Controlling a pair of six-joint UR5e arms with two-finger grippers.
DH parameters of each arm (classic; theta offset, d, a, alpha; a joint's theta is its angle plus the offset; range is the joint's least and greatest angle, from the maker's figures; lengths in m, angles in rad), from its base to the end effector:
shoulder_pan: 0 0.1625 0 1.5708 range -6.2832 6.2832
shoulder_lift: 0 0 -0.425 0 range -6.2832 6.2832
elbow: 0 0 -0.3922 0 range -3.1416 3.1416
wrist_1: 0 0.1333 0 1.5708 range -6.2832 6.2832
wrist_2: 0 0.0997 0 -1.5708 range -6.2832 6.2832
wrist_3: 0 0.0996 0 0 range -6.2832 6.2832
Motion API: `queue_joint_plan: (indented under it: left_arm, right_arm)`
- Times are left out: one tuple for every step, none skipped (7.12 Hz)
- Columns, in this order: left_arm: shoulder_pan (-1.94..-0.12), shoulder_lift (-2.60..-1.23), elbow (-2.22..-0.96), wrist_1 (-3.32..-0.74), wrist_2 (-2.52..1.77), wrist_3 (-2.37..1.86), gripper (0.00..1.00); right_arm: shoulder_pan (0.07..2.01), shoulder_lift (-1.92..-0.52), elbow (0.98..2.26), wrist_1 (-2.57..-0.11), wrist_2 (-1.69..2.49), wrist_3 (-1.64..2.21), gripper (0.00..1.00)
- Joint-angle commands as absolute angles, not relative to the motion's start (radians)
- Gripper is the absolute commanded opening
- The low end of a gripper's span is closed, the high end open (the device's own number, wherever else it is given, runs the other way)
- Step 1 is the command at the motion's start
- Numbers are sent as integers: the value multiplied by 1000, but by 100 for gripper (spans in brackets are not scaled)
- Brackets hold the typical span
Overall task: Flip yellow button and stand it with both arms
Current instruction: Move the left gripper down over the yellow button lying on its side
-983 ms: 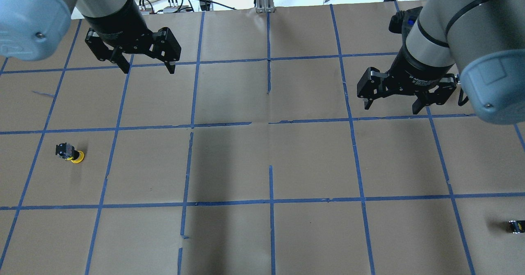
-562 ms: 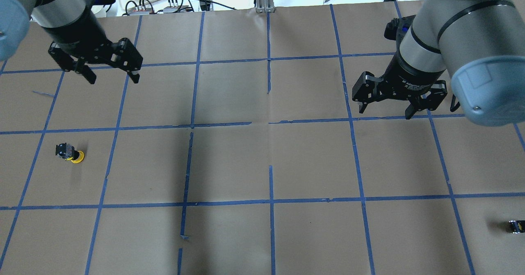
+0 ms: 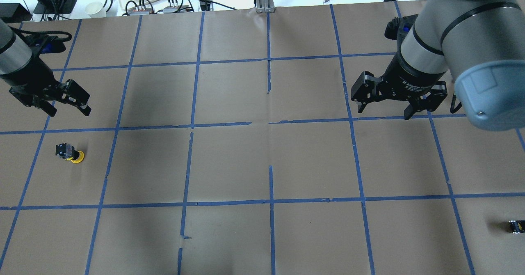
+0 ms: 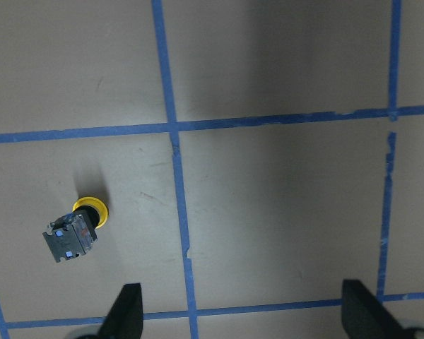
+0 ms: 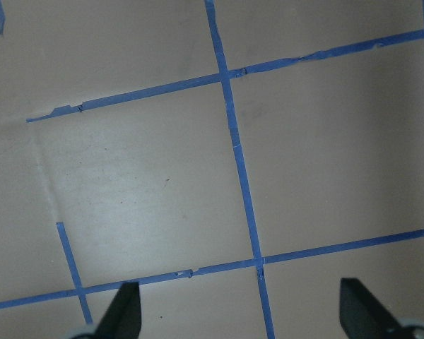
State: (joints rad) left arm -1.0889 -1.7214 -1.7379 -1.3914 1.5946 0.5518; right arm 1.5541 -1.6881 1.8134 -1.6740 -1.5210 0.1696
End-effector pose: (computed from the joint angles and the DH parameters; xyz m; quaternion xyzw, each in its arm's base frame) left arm 0.1256 -0.5227 0.3478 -0.0357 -0.9969 -0.0659 0.0238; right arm 0.1309 -0.4391 0.4339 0.0933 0.9953 0.0129 0.0240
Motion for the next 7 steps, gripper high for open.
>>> queue_joint_plan:
  left_arm:
    - [-993,-1773,-1790,-1283,1597,711,100]
    - [-964,-1776,-1804,-1281,1594,721,100]
    - [-945,-1782,-1815,-1263,1595,741,100]
    - [-942,-1802,-1821,-1231,1600,742,100]
    - [-940,-1843,-1818,-1198,1600,736,100]
    - [-940,-1867,-1822,-1174,1601,723,99]
    - [-940,-1868,-1847,-1170,1603,692,98]
  right_arm:
    - [1552,-1686,1810,-1677,-1520,172,100]
    - [1542,-1677,1822,-1734,-1523,132,100]
    - [1552,-1686,1795,-1793,-1500,94,100]
    - [1554,-1693,1783,-1746,-1506,119,100]
    - [1548,-1689,1790,-1740,-1447,124,100]
    - [1543,-1573,1775,-1785,-1321,117,100]
    - [1548,-1516,1744,-1910,-1366,104,100]
